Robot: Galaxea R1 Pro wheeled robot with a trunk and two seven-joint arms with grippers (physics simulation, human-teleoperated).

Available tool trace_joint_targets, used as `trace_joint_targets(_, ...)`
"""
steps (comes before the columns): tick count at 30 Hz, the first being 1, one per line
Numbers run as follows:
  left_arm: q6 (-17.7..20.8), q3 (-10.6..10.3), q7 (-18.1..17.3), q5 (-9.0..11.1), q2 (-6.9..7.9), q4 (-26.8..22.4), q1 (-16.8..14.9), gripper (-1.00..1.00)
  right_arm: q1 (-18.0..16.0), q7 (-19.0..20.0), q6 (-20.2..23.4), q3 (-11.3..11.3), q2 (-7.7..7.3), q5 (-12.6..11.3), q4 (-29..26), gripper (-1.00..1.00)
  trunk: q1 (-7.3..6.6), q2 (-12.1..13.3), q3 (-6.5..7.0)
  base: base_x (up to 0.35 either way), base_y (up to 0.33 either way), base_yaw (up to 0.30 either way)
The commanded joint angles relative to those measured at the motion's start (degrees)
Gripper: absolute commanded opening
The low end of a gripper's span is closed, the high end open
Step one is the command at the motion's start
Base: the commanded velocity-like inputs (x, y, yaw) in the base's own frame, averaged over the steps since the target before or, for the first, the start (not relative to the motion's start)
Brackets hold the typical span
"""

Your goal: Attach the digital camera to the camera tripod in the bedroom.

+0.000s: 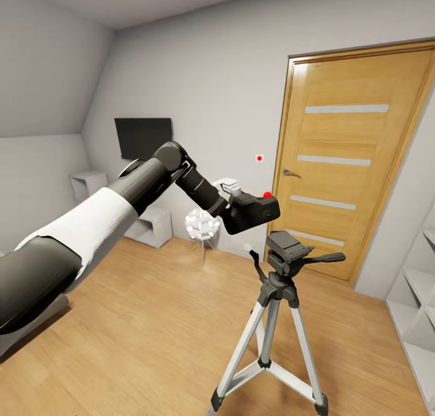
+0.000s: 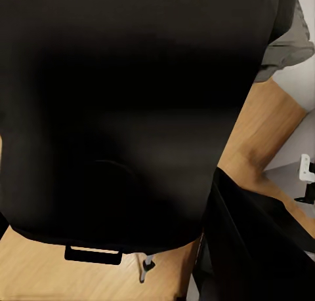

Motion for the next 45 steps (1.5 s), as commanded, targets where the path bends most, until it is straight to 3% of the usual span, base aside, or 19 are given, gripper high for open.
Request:
trace_joint_targets(1,0.6,0.0,-0.6,-0.6,-0.01,0.0,0.0,-1.0,-0.1,0.2,-0.4,0.2,-0.01,-0.1,0.3,1.0,0.02,0.0,-0.03,0.0,-0.001,0.052)
trace_joint_targets(28,0.6,0.0,-0.6,-0.6,-0.01,-0.1,0.0,-1.0,-0.1,0.2,-0.5,0.2,-0.01,-0.1,0.3,1.0,0.02,0.0,-0.06,0.089,-0.051,0.005)
trace_joint_targets(45,0.6,0.0,-0.6,-0.6,-0.01,0.0,0.0,-1.0,-0.1,0.3,-0.5,0.2,-0.01,-0.1,0.3,1.0,0.02,0.0,-0.06,0.047,-0.166,0.0)
